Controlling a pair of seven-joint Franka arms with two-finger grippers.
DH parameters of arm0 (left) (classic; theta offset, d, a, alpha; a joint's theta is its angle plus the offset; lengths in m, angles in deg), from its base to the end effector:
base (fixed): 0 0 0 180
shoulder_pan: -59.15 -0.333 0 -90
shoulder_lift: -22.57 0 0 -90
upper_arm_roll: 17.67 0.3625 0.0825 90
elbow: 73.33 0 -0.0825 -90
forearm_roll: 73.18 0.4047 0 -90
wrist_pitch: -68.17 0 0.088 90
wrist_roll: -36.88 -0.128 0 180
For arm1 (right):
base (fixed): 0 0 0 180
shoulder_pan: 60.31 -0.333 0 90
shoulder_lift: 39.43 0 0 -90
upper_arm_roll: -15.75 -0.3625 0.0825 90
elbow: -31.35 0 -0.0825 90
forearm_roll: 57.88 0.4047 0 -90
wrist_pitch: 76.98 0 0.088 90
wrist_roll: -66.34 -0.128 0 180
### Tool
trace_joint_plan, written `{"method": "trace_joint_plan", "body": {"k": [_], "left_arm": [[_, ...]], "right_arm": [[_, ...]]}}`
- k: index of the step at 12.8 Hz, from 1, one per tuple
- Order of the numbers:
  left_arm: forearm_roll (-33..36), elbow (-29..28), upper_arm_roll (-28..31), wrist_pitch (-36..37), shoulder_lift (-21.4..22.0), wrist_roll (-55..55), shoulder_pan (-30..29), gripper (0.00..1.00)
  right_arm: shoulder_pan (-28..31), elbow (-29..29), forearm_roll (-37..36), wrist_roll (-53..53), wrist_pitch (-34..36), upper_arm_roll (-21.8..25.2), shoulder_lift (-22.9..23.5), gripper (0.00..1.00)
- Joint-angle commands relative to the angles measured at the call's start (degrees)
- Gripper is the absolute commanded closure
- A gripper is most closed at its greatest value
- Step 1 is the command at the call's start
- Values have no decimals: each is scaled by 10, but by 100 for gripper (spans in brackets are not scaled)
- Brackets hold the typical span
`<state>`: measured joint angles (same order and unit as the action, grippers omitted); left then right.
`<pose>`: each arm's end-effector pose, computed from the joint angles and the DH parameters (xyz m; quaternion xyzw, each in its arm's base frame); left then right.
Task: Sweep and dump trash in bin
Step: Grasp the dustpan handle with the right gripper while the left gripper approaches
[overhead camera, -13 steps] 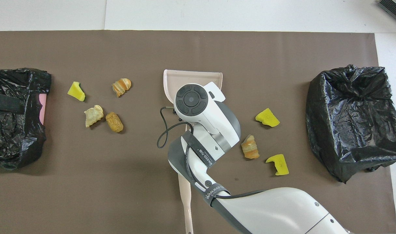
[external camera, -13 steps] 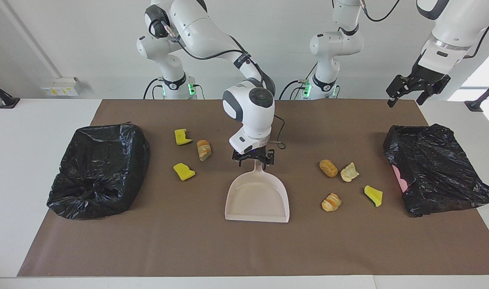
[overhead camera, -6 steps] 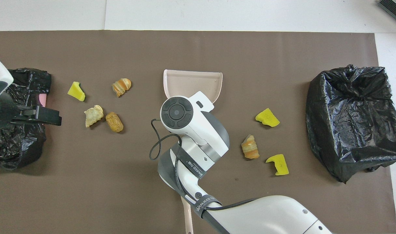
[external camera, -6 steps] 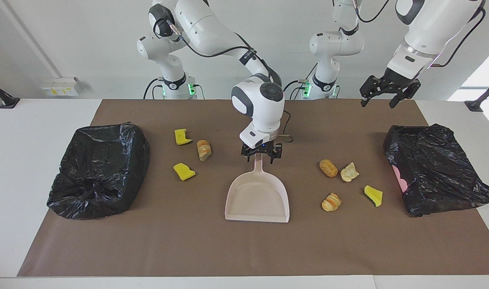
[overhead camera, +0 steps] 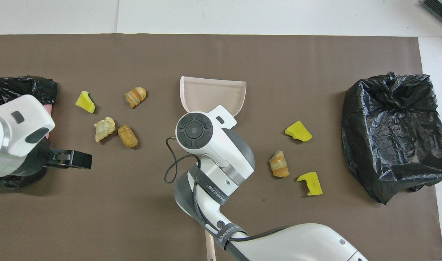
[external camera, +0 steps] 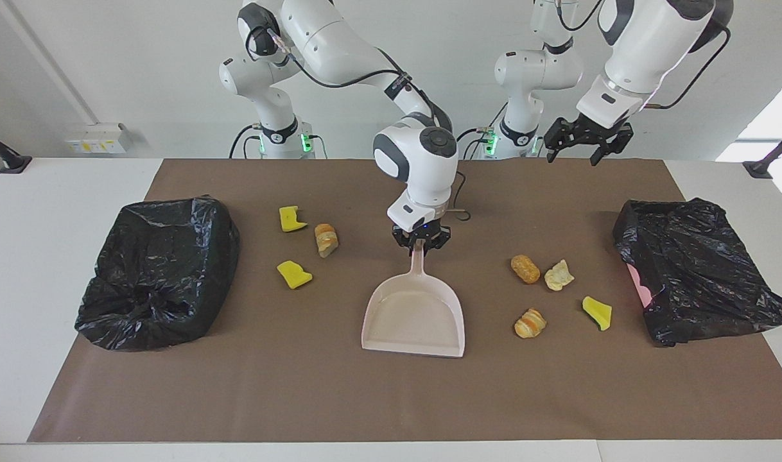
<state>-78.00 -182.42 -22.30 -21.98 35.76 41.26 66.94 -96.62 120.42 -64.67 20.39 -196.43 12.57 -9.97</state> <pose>0.4692 -0.1185 0.6089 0.9960 -0.0662 -0.0547 0.0251 0.5764 0.4567 0.3613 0.9987 -0.0313 0.0322 0.0222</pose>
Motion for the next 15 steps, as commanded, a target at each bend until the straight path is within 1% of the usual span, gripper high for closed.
{"method": "trace_joint_plan", "body": {"k": [1,2,4,5,6,8,9,10,11,13,15], "left_arm": [[-7,-103,8,-33,69,20,41,0],[-7,-124,8,-40,81,23,47,0],[-7,-167,8,-42,103,26,80,0],[-9,-194,8,-57,116,26,91,0],[-14,-216,8,-74,131,26,94,0],[-16,-235,8,-78,134,27,110,0],[-16,-241,8,-84,134,27,114,0],[-24,-246,8,-94,134,33,115,0],[-37,-249,8,-108,134,42,122,0],[-38,-264,8,-150,132,75,156,0],[-38,-286,8,-203,116,140,212,0]], "right_arm": [[8,17,-4,16,5,-7,-22,64],[9,18,-3,16,4,-6,-22,61],[14,19,-3,17,-5,-7,-20,59],[18,21,-3,23,-4,-6,-20,76],[20,21,-3,42,4,-6,-20,100],[29,17,-2,63,30,-7,-25,100],[34,17,-2,67,43,-7,-39,100],[46,18,12,86,57,-7,-52,100],[56,19,44,118,63,-7,-65,100],[80,20,56,201,80,-6,-84,100],[102,20,57,285,103,-7,-102,100]]}}
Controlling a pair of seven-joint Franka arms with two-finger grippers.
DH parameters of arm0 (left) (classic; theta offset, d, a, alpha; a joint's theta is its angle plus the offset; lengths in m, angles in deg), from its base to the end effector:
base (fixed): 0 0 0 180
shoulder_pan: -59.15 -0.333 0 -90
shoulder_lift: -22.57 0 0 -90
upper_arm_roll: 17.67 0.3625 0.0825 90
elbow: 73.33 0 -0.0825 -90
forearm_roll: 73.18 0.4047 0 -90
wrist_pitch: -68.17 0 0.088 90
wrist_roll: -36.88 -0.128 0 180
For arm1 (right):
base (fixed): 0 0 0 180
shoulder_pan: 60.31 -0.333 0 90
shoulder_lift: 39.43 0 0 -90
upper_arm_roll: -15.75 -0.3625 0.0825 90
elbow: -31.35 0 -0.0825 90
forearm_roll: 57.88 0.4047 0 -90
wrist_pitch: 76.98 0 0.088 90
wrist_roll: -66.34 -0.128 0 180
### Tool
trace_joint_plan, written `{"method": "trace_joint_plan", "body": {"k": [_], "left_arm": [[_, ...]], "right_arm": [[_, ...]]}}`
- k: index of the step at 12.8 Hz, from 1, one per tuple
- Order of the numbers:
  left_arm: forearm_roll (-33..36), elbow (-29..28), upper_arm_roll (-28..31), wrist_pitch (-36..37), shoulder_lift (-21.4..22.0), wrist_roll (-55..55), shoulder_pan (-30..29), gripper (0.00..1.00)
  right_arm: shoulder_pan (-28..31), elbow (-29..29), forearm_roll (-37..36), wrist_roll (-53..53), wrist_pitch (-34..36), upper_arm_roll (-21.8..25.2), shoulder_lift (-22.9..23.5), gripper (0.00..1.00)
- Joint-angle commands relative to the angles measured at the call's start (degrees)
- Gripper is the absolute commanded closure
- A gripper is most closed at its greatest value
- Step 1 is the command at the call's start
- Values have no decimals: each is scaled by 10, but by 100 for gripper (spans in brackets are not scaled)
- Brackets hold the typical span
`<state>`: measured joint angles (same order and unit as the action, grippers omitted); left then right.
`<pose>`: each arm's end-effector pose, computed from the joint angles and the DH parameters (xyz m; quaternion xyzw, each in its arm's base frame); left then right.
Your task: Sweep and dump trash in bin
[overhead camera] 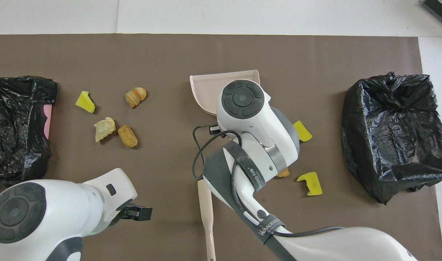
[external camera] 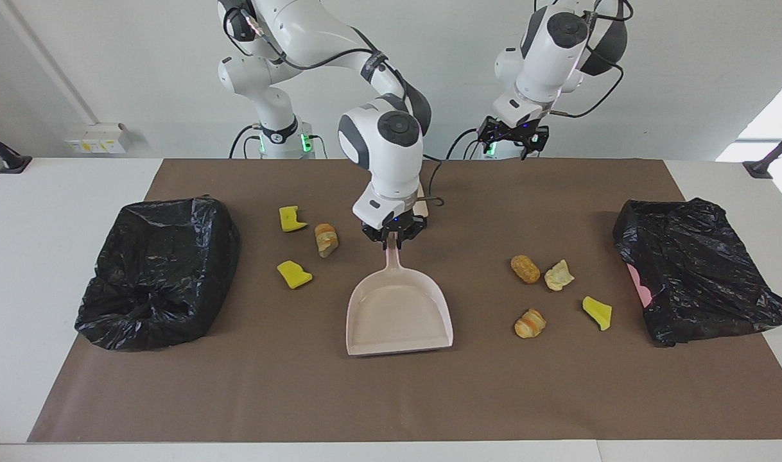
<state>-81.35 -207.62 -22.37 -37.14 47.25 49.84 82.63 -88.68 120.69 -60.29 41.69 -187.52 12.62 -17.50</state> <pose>0.3546 -0.2093 0.5043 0.9923 -0.1066 -0.0530 0.0346 0.6059 0.3611 0.4398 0.9978 0.0653 -0.0009 0.0112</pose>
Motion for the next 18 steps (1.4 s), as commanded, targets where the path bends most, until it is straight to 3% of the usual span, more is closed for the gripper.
{"method": "trace_joint_plan", "body": {"k": [1,3,5,8,16,17,18], "left_arm": [[-4,-48,8,-88,-6,99,86,0],[-4,-57,8,-116,-24,155,133,0],[-4,-58,8,-170,-96,230,200,0],[-4,-60,8,-250,-156,313,267,0],[-5,-105,8,-272,-140,366,343,0],[-6,-106,8,-271,-140,366,343,14],[-6,-106,8,-270,-138,367,343,45]], "right_arm": [[31,17,14,127,26,-7,-32,100],[42,17,14,206,52,-7,-40,100],[48,22,14,302,59,-6,-50,100],[54,25,5,394,94,-6,-56,100],[61,31,-25,598,118,-6,-61,100],[62,31,-29,607,118,-6,-61,100],[61,31,-31,613,117,-6,-61,100]]}}
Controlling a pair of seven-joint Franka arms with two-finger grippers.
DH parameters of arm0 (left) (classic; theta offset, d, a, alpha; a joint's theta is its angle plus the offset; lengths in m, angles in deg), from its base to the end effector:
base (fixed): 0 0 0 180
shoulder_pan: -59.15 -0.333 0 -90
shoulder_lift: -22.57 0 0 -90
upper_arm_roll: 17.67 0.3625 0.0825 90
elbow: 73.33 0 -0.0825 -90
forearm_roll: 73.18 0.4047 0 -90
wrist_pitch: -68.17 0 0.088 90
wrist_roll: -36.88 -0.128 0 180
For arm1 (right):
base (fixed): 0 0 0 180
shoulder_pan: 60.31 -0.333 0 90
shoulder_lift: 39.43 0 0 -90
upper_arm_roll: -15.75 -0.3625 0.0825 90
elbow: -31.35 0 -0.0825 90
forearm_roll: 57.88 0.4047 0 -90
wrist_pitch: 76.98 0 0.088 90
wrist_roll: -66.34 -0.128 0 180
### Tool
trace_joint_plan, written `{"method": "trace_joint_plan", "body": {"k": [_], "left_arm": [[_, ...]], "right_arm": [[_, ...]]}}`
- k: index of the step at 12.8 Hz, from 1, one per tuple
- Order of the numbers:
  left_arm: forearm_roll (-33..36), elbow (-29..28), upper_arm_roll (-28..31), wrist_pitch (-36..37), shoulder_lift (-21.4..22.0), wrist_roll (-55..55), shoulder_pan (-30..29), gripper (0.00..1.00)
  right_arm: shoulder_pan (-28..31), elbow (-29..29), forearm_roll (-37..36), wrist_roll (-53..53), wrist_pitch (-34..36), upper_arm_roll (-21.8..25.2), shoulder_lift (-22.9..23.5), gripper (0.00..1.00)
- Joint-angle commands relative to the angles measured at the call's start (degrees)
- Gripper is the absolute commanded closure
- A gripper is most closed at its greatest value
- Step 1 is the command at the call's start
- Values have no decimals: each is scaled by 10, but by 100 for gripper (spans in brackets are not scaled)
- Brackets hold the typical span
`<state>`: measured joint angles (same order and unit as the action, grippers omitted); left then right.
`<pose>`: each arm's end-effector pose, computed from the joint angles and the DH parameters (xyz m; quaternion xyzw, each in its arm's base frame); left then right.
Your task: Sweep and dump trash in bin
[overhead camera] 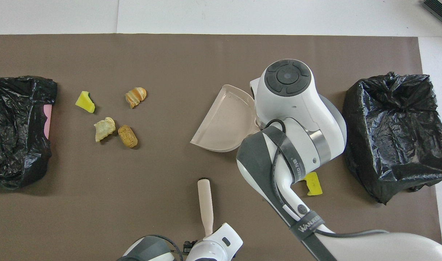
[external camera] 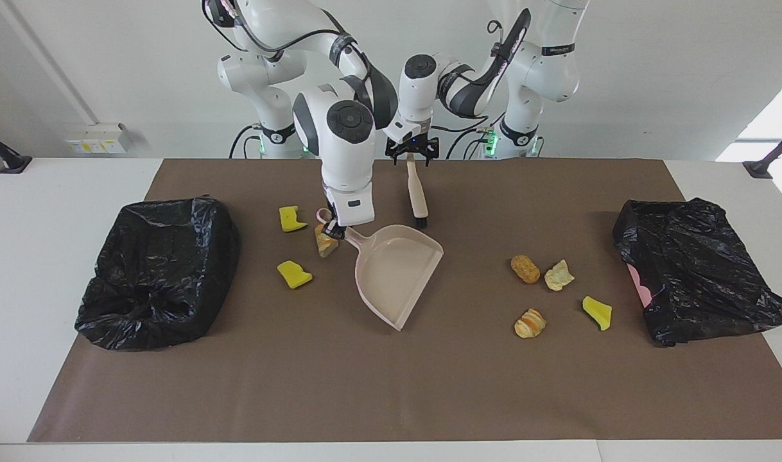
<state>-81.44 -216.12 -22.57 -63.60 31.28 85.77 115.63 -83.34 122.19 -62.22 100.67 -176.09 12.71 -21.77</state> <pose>0.2148 -0.4043 0.3501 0.9970 -0.0591 -0.0494 0.0100 0.6023 0.2810 0.4630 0.8568 0.5084 -0.0834 0.0227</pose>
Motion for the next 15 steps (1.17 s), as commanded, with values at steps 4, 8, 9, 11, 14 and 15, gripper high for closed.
{"method": "trace_joint_plan", "body": {"k": [4,8,9,11,14,15], "left_arm": [[-8,-21,10,22,25,-2,12,100],[-8,-10,18,74,29,-37,-5,100],[-8,0,19,110,44,-64,-32,100],[-8,20,19,179,71,-80,-87,100],[-7,42,20,236,118,-146,-217,100],[-3,60,20,253,119,-188,-267,100]], "right_arm": [[19,16,-14,59,-2,-7,-19,100],[32,18,-28,120,-7,-7,-18,100],[33,16,-29,130,-7,-7,-18,100],[34,7,-43,136,-2,-7,-13,100],[21,5,-81,137,6,-11,-15,100],[21,11,-79,140,7,-11,-18,100]]}}
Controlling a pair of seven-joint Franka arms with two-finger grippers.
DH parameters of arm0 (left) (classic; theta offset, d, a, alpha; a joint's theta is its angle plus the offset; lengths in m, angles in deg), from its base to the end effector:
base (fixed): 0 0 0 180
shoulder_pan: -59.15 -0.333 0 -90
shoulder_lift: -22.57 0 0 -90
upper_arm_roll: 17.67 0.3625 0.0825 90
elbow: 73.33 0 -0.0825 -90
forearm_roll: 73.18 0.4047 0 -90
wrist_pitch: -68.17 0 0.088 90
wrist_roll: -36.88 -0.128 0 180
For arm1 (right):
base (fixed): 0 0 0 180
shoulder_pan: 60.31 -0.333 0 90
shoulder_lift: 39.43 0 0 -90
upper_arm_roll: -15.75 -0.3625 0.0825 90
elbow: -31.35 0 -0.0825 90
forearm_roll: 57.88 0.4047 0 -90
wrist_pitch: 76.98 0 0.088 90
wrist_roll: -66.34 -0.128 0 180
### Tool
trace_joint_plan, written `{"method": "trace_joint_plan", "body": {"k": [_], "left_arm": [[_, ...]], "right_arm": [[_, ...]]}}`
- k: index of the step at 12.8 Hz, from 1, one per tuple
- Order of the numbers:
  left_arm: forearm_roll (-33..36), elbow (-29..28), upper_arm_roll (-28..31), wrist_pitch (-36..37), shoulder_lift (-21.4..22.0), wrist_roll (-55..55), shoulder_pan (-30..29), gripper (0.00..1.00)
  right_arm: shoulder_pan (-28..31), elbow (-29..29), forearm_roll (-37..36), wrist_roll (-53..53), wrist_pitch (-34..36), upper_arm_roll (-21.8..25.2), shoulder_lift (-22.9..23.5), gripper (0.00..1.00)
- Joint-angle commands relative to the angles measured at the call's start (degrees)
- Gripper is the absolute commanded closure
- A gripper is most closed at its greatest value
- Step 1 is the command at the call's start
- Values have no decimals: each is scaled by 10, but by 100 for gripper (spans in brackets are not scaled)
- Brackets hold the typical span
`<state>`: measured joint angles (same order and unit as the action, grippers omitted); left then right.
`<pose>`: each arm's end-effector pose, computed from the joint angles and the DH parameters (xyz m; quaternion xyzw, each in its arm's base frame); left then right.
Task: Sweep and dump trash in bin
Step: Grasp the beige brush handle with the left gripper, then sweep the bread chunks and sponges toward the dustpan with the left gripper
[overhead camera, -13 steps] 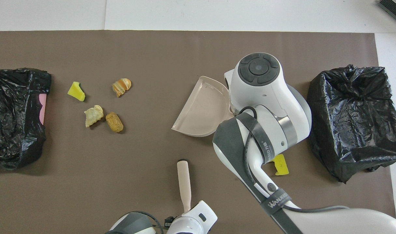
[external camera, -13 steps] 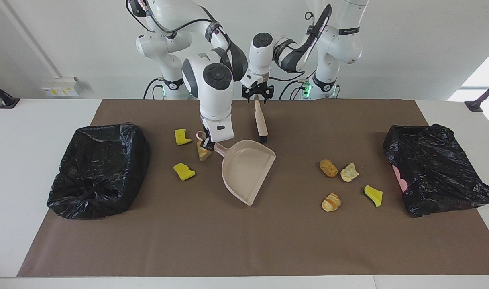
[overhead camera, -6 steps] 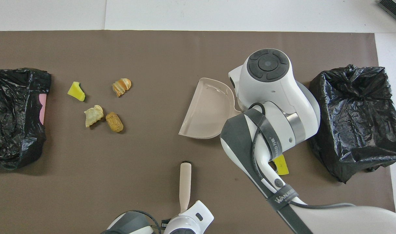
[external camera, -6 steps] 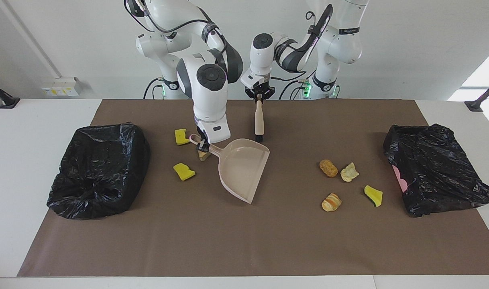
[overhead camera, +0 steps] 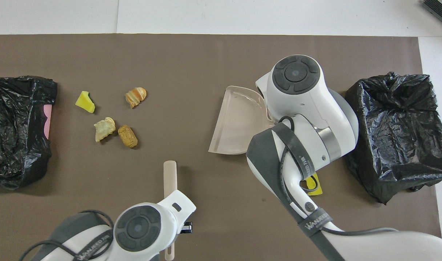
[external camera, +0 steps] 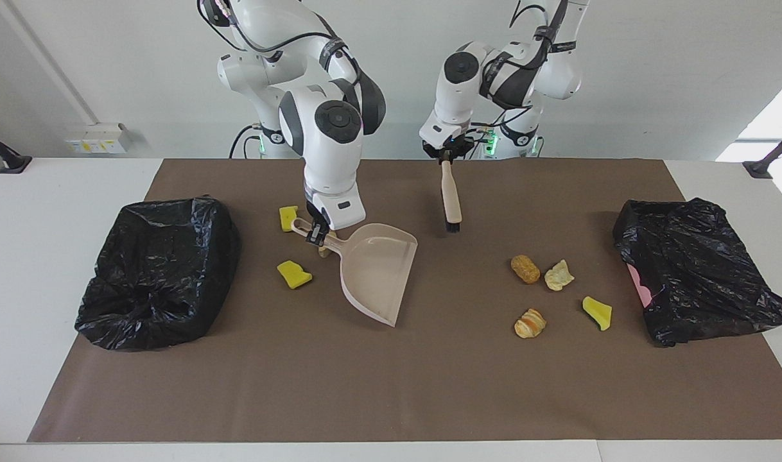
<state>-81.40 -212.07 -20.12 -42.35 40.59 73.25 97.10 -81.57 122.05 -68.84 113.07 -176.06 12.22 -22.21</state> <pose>0.3120 -0.2827 0.4264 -0.9944 0.0023 0.1055 0.0094 0.6139 0.2552 0.4707 0.7934 0.5980 -0.0909 0.0677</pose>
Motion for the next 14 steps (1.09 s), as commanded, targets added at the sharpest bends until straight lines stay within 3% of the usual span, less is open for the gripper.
{"method": "trace_joint_plan", "body": {"k": [1,3,4,7,8,11,14], "left_arm": [[0,39,-4,60,21,-113,-132,100],[38,64,-4,57,2,-225,-221,100],[76,89,-4,56,-21,-279,-260,100],[141,220,-4,54,-125,-356,-372,100],[161,265,-4,52,-165,-394,-403,100],[219,361,-4,30,-283,-412,-417,100],[220,358,-4,-34,-326,-409,-425,100]], "right_arm": [[10,24,12,27,5,-7,-17,100],[3,49,40,97,-31,-6,-28,100],[5,89,45,117,-70,-6,-45,100],[17,200,55,147,-191,-6,-89,100],[13,204,59,158,-201,-6,-90,100],[6,212,58,168,-201,-6,-90,100],[3,212,58,162,-207,-6,-90,100]]}}
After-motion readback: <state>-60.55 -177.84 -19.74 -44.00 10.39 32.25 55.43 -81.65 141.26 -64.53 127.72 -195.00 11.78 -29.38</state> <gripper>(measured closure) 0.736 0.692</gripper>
